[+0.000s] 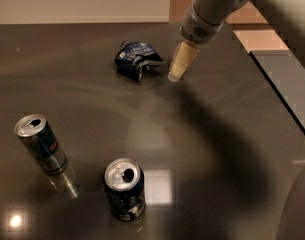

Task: Pick blue chip bag

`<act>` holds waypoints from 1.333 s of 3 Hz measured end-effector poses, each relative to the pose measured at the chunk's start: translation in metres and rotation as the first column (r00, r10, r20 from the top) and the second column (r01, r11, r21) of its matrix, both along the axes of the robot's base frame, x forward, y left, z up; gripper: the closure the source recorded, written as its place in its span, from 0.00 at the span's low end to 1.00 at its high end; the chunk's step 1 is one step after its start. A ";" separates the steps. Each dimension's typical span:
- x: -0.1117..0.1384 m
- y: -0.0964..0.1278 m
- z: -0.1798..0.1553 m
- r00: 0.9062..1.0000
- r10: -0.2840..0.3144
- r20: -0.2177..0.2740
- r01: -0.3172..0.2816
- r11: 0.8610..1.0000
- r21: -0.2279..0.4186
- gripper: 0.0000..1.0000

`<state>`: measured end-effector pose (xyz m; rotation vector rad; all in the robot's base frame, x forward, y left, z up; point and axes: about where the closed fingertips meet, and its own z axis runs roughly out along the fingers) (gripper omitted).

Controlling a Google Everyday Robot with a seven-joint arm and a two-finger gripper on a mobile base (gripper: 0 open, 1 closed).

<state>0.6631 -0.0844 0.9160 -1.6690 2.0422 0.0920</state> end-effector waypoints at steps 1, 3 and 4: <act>0.025 0.024 -0.018 1.000 0.003 -0.022 -0.003 1.000 0.014 0.00; 0.061 0.066 -0.044 0.998 0.017 -0.063 -0.014 0.999 0.037 0.00; 0.072 0.083 -0.050 0.996 0.025 -0.088 -0.021 0.999 0.050 0.00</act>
Offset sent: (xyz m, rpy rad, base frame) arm 0.0687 0.0713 -0.0459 0.0396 0.0541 0.0178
